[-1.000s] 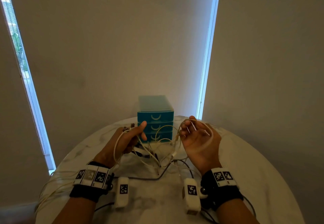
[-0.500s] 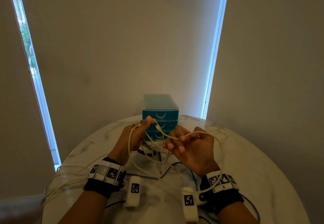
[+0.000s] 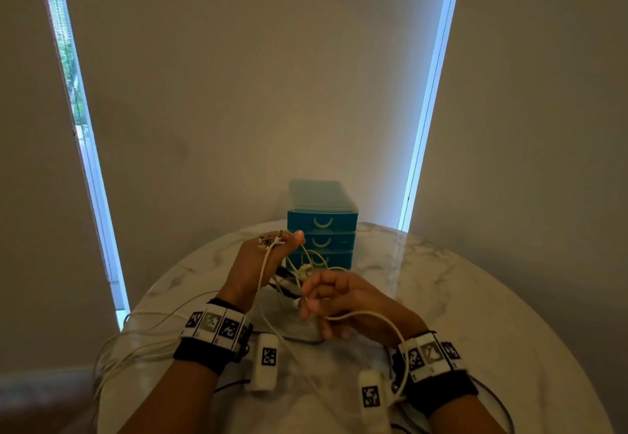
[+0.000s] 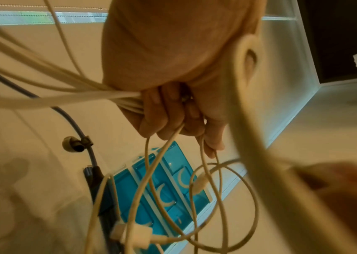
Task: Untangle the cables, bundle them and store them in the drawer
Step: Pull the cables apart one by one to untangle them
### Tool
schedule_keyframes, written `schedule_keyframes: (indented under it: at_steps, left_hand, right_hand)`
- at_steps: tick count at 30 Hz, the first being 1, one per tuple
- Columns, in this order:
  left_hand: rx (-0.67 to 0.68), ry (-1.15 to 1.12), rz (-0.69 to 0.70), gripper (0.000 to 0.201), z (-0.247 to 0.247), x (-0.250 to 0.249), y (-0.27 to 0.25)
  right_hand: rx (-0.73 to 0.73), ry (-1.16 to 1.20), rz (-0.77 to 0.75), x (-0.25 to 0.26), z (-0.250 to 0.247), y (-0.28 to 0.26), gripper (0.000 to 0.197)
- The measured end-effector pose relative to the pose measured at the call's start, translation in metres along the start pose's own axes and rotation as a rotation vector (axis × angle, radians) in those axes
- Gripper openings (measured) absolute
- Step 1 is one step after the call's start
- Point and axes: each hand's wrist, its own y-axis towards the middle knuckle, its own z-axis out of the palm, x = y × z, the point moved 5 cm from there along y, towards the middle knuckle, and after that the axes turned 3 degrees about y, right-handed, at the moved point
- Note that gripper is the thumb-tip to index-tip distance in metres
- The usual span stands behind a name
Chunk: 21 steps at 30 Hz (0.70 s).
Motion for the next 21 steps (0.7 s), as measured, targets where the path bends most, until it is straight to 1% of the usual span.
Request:
schedule_keyframes:
  at_steps: [1, 2, 3, 4, 5, 7, 9, 11, 13, 14, 16, 17, 18, 20, 21]
  left_hand:
    - [0.007, 0.026, -0.007, 0.031, 0.000, 0.002, 0.000]
    - [0.008, 0.061, -0.013, 0.031, 0.000, 0.005, 0.000]
    - [0.005, 0.098, -0.037, 0.032, -0.001, 0.008, 0.001]
    - [0.002, 0.114, -0.068, 0.035, -0.001, 0.009, 0.000]
    - [0.010, 0.141, -0.095, 0.040, -0.001, 0.009, -0.001]
    - [0.032, 0.269, -0.107, 0.057, 0.000, 0.009, -0.001]
    - [0.026, 0.355, -0.122, 0.073, -0.001, 0.010, 0.000]
    - [0.012, 0.351, -0.154, 0.075, -0.006, 0.008, -0.001]
    - [-0.010, 0.397, -0.139, 0.075, -0.016, 0.006, 0.001]
    - [-0.025, 0.446, -0.116, 0.077, -0.021, 0.004, 0.003]
    - [-0.079, 0.495, -0.074, 0.077, -0.031, 0.000, 0.007]
    - [-0.112, 0.452, -0.072, 0.071, -0.036, -0.001, 0.008]
    - [-0.130, 0.360, -0.071, 0.064, -0.039, -0.002, 0.008]
    - [-0.093, 0.089, -0.088, 0.057, -0.040, 0.000, 0.006]
    - [-0.075, -0.061, -0.132, 0.054, -0.041, 0.003, 0.006]
  right_hand:
    - [0.018, 0.104, -0.061, 0.006, 0.000, -0.003, 0.020]
    - [0.003, 0.226, -0.144, 0.014, -0.004, -0.006, 0.024]
    - [-0.060, 0.345, -0.220, 0.022, -0.011, -0.010, 0.028]
    - [-0.170, 0.426, -0.282, 0.029, -0.019, -0.015, 0.031]
    - [-0.303, 0.460, -0.320, 0.032, -0.029, -0.019, 0.032]
    - [-0.530, 0.448, -0.330, 0.032, -0.047, -0.025, 0.036]
    - [-0.666, 0.426, -0.294, 0.025, -0.060, -0.026, 0.033]
    - [-0.795, 0.389, -0.245, 0.016, -0.070, -0.028, 0.029]
    - [-0.940, 0.364, -0.219, 0.016, -0.080, -0.034, 0.023]
    - [-1.004, 0.388, -0.243, 0.019, -0.088, -0.040, 0.019]
    - [-1.083, 0.531, -0.389, 0.031, -0.107, -0.055, 0.019]
    - [-1.108, 0.611, -0.475, 0.040, -0.115, -0.064, 0.018]
    - [-1.132, 0.672, -0.547, 0.049, -0.124, -0.073, 0.017]
    - [-1.191, 0.734, -0.648, 0.067, -0.134, -0.089, 0.019]
    - [-1.227, 0.746, -0.680, 0.074, -0.136, -0.095, 0.021]
